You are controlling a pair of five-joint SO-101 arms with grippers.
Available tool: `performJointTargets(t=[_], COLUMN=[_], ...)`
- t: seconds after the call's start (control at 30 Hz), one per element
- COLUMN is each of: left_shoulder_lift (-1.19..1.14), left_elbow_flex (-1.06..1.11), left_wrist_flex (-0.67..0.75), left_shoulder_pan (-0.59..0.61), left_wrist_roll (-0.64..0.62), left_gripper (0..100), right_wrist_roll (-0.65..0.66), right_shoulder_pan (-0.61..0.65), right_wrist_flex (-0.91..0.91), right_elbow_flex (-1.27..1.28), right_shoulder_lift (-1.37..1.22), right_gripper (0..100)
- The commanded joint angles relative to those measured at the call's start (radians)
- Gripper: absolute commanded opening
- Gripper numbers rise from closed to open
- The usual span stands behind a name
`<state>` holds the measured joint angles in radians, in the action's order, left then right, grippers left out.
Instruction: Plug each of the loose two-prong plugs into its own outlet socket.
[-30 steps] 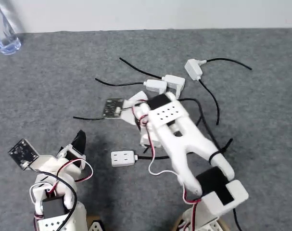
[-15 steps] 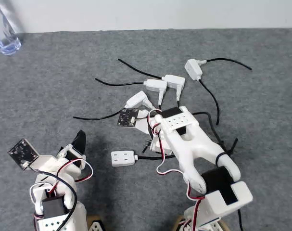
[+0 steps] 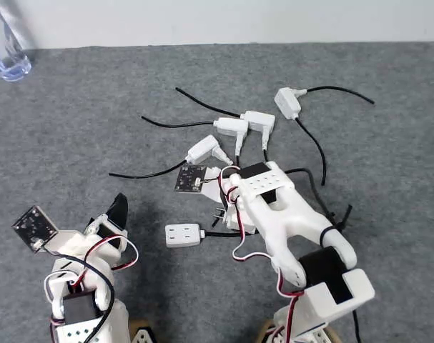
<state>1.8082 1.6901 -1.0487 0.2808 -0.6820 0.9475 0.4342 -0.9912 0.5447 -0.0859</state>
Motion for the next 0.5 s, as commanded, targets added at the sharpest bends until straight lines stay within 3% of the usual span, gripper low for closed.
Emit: performJointTargets(t=[0.0, 0.17, 0.23, 0.47], left_shoulder_lift=[0.011, 0.011, 0.011, 0.011], left_elbow_flex=[-0.007, -0.007, -0.007, -0.007], left_wrist_flex=[0.012, 0.012, 0.012, 0.012], left_shoulder_pan=[0.005, 0.005, 0.005, 0.005], left_wrist_roll=[-0.008, -0.008, -0.008, -0.008], left_gripper=[28, 28, 28, 28], right_wrist_roll=[0.003, 0.009, 0.009, 0.011], right_shoulder_pan=[0.035, 0.045, 0.041, 0.039], right_wrist_flex=[0.018, 0.036, 0.056, 0.053], right_elbow_flex=[-0.008, -0.009, -0.008, -0.037], right_shoulder_lift=[0.025, 0.025, 0.019, -0.038], right_gripper=[11.7, 9.5, 0.6, 0.9])
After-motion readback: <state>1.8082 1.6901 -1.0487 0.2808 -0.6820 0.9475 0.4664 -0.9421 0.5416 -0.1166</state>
